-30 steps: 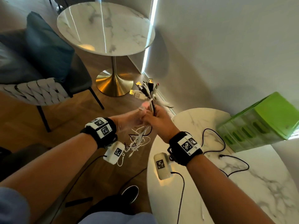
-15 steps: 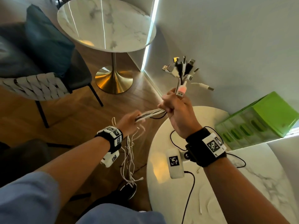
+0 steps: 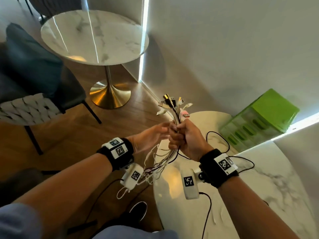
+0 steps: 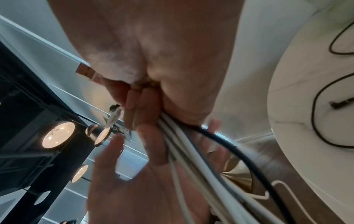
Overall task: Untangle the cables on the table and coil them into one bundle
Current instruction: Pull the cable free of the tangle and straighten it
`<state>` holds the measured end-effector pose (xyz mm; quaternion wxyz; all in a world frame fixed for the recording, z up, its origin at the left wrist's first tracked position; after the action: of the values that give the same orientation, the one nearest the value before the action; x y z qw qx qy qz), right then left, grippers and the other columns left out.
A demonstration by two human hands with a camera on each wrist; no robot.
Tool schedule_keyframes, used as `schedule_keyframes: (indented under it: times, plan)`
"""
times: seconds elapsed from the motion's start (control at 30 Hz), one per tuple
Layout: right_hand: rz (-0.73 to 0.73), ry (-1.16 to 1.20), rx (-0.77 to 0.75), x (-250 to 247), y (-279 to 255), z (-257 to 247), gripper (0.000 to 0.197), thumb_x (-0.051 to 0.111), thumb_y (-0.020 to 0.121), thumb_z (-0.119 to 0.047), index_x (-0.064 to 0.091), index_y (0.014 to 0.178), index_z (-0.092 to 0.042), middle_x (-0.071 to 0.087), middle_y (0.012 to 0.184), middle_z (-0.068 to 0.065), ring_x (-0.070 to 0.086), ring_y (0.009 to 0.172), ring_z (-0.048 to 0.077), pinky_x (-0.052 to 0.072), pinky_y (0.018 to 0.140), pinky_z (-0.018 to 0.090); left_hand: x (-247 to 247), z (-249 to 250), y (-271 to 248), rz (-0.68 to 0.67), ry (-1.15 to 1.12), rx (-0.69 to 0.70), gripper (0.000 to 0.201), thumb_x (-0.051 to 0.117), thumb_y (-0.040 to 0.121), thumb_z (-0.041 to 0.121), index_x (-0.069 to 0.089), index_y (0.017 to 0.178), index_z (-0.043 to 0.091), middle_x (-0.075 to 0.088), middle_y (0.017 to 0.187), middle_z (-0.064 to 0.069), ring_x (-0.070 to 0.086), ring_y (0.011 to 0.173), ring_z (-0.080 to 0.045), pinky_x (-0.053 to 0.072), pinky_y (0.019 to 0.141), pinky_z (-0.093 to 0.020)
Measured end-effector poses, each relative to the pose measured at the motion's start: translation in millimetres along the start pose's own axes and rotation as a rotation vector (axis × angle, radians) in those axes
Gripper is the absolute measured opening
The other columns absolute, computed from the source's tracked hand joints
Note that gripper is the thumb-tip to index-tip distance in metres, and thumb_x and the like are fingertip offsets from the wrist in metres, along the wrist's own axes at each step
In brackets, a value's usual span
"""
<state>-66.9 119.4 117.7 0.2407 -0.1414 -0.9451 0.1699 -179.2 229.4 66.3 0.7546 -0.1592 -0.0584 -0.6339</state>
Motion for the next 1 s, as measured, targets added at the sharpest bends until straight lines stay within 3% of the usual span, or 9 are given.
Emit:
schedule_keyframes:
  times: [0.07,0.2,0.33,0.43,0.5,0.6,0.8,0.9,1.0]
  plan:
    - [-0.048,0.02,0.034,-3.4,-8.4,1.8,0.006,0.043,0.073,-0.021,0.041,0.074,-0.016,0.025,0.056,-0.005,0.023,0.047,0.011,0.029,0.05,0.027,15.7,17.8,13.5,-0.028,-0.081,0.01,0.068,0.064,0.08,0.045,0.055,0.121,-0.009,0.068,0.105,-0.002,0.06,0.098,-0.015,0.043,0.092,-0.037]
    - [-0.073,0.02,0.015,-14.2,-27.6,7.2,0.009,0.039,0.073,-0.006,0.043,0.077,-0.012,0.025,0.059,-0.001,0.028,0.047,0.011,0.034,0.051,0.027,36.3,32.1,29.6,-0.069,0.038,0.042,0.035,0.046,0.101,0.035,0.071,0.111,0.013,0.06,0.143,-0.008,0.061,0.11,-0.02,0.051,0.094,-0.033]
    - [0.04,0.079,-0.198,-29.9,-27.8,38.2,0.019,0.049,0.077,0.005,0.061,0.075,-0.011,0.047,0.066,0.006,0.046,0.059,0.018,0.043,0.066,0.033,53.1,52.0,42.4,-0.108,0.291,0.047,0.045,0.03,0.112,0.028,0.052,0.081,0.003,0.067,0.129,-0.016,0.063,0.067,-0.006,0.048,0.063,-0.016]
    - [0.015,-0.055,-0.194,-42.5,-23.8,66.8,0.018,0.061,0.085,0.004,0.06,0.074,-0.011,0.065,0.08,0.008,0.063,0.081,0.022,0.049,0.08,0.03,68.1,64.3,53.4,-0.256,0.425,-0.024,0.042,0.027,0.112,0.031,0.042,0.079,0.01,0.075,0.112,-0.015,0.071,0.096,-0.011,0.048,0.091,-0.025]
    - [0.0,-0.249,-0.085,-54.0,-22.8,79.8,0.022,0.069,0.086,-0.01,0.058,0.068,-0.014,0.068,0.077,-0.001,0.065,0.086,0.014,0.05,0.083,0.026,78.4,65.3,59.1,-0.325,0.33,-0.122,0.042,0.027,0.112,0.037,0.039,0.078,0.014,0.074,0.09,-0.015,0.071,0.086,-0.028,0.053,0.086,-0.036]
    - [0.187,-0.688,-0.002,-69.3,-13.1,93.4,0.05,0.067,0.091,-0.049,0.058,0.068,-0.006,0.064,0.067,0.001,0.064,0.069,0.012,0.054,0.084,0.043,91.0,56.9,71.1,-0.279,0.264,-0.188,0.045,0.032,0.109,0.045,0.038,0.074,0.018,0.042,0.06,0.0,0.039,0.055,-0.018,0.042,0.069,-0.034]
    - [0.646,-1.057,-0.086,-101.7,-15.9,105.2,0.059,0.054,0.092,-0.065,0.043,0.059,-0.017,0.054,0.06,-0.001,0.054,0.061,0.022,0.042,0.063,0.039,120.7,30.6,101.7,0.01,0.199,-0.128,0.032,0.038,0.111,0.031,0.042,0.08,0.024,0.027,0.065,0.005,0.027,0.058,-0.01,0.031,0.062,-0.028]
    - [0.438,-0.881,-0.096,-122.2,-30.3,113.3,0.036,0.076,0.081,-0.054,0.057,0.082,-0.023,0.061,0.081,-0.005,0.056,0.075,0.011,0.048,0.072,0.033,138.1,15.4,116.9,0.042,0.195,-0.126,0.017,0.041,0.109,0.021,0.045,0.093,0.019,0.023,0.066,0.005,0.022,0.058,-0.009,0.025,0.057,-0.026]
    - [0.34,-0.914,-0.05,-154.6,-62.9,125.8,0.07,0.085,0.074,-0.049,0.052,0.128,-0.02,0.054,0.126,-0.001,0.055,0.11,0.014,0.048,0.094,0.029,159.2,1.5,134.9,-0.031,0.274,-0.164,0.012,0.043,0.109,0.024,0.047,0.103,0.015,0.024,0.062,0.009,0.021,0.058,-0.01,0.025,0.055,-0.024]
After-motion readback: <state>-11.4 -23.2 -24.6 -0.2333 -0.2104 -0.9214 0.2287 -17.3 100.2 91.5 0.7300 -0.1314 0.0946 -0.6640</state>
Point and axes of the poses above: each hand's wrist, its own y-axis towards the middle knuckle, its own x-axis out of the palm, z = x × y, the point moved 1 cm from there along y, towards the middle knuckle
